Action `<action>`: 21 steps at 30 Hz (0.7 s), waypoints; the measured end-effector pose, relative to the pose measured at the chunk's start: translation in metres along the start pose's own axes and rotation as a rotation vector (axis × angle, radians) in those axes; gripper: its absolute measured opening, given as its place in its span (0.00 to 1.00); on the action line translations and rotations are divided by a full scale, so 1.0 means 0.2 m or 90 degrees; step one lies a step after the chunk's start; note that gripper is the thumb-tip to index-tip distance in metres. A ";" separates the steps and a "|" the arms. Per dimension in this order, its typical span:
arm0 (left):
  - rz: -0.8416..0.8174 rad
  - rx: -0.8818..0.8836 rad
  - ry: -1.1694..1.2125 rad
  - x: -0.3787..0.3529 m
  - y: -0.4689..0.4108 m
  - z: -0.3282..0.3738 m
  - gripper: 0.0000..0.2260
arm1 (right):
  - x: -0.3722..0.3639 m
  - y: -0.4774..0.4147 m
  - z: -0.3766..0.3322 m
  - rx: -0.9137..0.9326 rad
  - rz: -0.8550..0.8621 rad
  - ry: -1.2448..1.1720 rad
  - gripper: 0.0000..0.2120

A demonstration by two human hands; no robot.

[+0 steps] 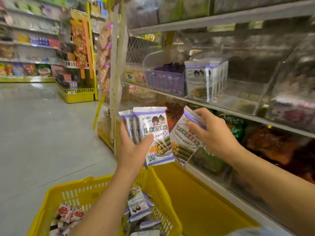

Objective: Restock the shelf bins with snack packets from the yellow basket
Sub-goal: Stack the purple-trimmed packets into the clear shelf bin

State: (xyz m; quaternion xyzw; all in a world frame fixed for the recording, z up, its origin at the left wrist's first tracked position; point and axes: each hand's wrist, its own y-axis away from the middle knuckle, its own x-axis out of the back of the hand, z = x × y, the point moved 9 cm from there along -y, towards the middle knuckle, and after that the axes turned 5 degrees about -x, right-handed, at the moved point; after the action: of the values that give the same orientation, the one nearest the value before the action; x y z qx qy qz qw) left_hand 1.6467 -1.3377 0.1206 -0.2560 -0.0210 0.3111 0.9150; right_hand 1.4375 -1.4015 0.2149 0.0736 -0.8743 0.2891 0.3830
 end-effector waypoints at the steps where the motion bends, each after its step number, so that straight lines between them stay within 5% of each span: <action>1: -0.007 -0.017 -0.003 -0.04 -0.01 0.07 0.39 | 0.09 -0.01 -0.03 -0.003 -0.009 0.002 0.10; 5: -0.051 -0.071 -0.010 -0.19 -0.03 0.35 0.41 | 0.41 -0.01 -0.19 0.001 -0.016 0.023 0.20; 14: -0.061 -0.154 -0.032 -0.34 -0.18 0.78 0.41 | 1.19 -0.06 -0.47 0.166 0.334 0.115 0.15; 21: -0.040 -0.181 -0.012 -0.39 -0.34 0.87 0.42 | 1.03 -0.36 -0.30 0.158 0.218 0.401 0.12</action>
State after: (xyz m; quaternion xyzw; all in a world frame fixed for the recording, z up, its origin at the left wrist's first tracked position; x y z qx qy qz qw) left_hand 1.5874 -1.3500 0.3137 -0.3789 -0.0817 0.2783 0.8788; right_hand 1.3562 -1.4077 0.4256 -0.1204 -0.6717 0.4609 0.5674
